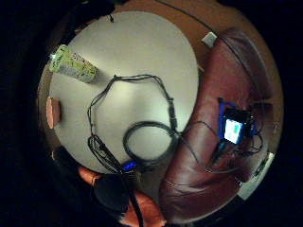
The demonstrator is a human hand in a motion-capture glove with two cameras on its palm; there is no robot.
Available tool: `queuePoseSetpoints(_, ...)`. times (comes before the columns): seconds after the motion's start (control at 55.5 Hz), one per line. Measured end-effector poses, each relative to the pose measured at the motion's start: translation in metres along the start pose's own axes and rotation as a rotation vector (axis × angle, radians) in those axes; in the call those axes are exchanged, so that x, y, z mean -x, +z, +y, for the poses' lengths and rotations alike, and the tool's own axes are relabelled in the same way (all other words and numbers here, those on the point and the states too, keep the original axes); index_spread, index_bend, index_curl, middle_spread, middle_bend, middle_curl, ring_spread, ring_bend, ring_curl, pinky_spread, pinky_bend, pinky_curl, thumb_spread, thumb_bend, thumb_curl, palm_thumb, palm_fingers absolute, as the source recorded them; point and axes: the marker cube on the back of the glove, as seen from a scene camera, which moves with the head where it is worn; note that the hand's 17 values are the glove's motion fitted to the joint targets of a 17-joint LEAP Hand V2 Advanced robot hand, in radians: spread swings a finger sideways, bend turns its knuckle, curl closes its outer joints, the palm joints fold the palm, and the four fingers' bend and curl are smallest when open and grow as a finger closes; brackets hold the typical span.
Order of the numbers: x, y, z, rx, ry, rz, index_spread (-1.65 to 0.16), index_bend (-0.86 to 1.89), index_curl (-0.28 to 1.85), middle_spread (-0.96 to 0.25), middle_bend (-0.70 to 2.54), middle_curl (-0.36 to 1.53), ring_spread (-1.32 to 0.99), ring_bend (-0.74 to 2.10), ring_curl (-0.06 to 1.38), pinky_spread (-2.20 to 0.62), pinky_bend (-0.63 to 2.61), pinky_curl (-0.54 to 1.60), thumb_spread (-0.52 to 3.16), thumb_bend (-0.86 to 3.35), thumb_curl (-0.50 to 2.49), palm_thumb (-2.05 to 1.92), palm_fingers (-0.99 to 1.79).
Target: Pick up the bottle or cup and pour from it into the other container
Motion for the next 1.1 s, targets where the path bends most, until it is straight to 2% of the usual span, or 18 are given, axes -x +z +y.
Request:
queuePoseSetpoints(0.18, -0.004, 0.028, -0.009, -0.039, 0.020, -0.093, -0.41, 0.13, 0.20, -0.12, 0.19, 0.30, -0.08, 0.43, 0.30, 0.25, 0.57, 0.36, 0.89, -0.03, 0.32, 0.49, 0.06)
queuePoseSetpoints(0.396, 0.004, 0.045, -0.030, -0.062, 0.024, -0.150, -0.37, 0.12, 0.21, -0.09, 0.25, 0.33, -0.11, 0.44, 0.30, 0.21, 0.56, 0.35, 0.88, -0.02, 0.33, 0.53, 0.27)
queuePoseSetpoints(0.846, 0.003, 0.058, -0.041, -0.072, 0.035, -0.140, -0.36, 0.13, 0.21, -0.10, 0.20, 0.33, -0.11, 0.43, 0.30, 0.21, 0.57, 0.36, 0.88, -0.03, 0.33, 0.56, 0.23)
queuePoseSetpoints(0.954, 0.004, 0.059, -0.042, -0.117, 0.037, -0.144, -0.30, 0.12, 0.20, -0.08, 0.33, 0.37, -0.15, 0.55, 0.31, 0.08, 0.48, 0.31, 0.88, -0.02, 0.34, 0.60, 0.61)
queuePoseSetpoints(1.008, 0.008, 0.059, -0.048, -0.127, 0.037, -0.153, -0.27, 0.13, 0.21, -0.10, 0.41, 0.41, -0.16, 0.67, 0.36, -0.08, 0.48, 0.32, 0.88, -0.01, 0.35, 0.64, 0.97)
queuePoseSetpoints(1.098, 0.009, 0.065, -0.047, -0.105, 0.040, -0.147, -0.26, 0.16, 0.25, -0.12, 0.45, 0.46, -0.17, 0.71, 0.42, -0.16, 0.48, 0.36, 0.88, -0.02, 0.35, 0.67, 1.06)
